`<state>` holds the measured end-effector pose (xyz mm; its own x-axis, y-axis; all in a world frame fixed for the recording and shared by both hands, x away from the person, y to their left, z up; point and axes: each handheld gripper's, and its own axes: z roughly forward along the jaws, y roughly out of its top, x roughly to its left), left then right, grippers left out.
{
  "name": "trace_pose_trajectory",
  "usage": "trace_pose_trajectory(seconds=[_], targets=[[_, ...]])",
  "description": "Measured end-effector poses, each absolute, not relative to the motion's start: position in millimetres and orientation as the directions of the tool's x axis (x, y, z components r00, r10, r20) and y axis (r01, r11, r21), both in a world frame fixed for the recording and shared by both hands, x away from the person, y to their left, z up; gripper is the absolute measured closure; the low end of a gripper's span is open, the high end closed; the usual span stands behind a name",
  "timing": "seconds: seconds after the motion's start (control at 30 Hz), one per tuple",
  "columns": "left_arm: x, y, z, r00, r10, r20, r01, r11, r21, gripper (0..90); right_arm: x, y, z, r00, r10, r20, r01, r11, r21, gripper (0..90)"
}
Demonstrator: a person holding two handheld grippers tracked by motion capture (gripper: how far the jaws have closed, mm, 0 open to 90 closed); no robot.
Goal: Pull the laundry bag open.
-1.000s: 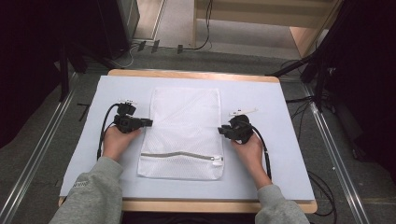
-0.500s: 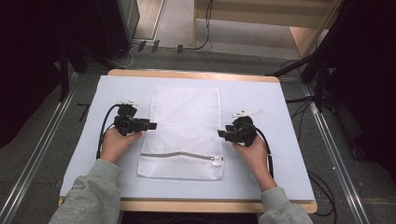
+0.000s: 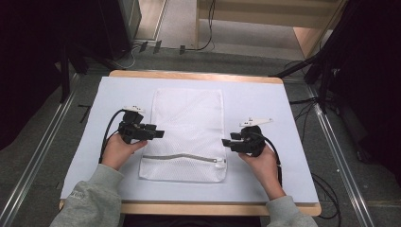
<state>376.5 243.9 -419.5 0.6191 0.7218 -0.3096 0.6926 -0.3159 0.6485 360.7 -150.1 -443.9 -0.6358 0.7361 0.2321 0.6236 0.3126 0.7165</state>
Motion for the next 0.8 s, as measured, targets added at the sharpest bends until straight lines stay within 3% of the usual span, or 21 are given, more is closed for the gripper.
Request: trace_pose_trajectory(seconds=[0.23,0.43,0.53,0.63,0.73,0.8], targets=[[362,230,-416,0.653,0.696,-0.299,0.668,-0.345,0.659,47.8,346,-150,-441,-0.652,0.718,0.245,0.624,0.324,0.711,54.2],[349,214,-417,0.681,0.668,-0.300,0.651,-0.365,0.666,54.5,333,-147,-444,-0.662,0.709,0.240,0.629,0.353,0.693,64.0],[344,204,-417,0.706,0.648,-0.285,0.629,-0.391,0.672,63.6,332,-145,-446,-0.665,0.707,0.242,0.633,0.362,0.684,73.0],[343,196,-419,0.706,0.621,-0.340,0.646,-0.368,0.669,71.9,334,-143,-449,-0.666,0.701,0.256,0.644,0.367,0.672,81.5],[340,190,-419,0.724,0.608,-0.325,0.631,-0.394,0.669,85.2,336,-139,-453,-0.675,0.689,0.263,0.653,0.393,0.648,89.8],[339,186,-419,0.735,0.600,-0.317,0.619,-0.401,0.676,90.0,337,-138,-454,-0.678,0.687,0.262,0.652,0.398,0.645,90.0]])
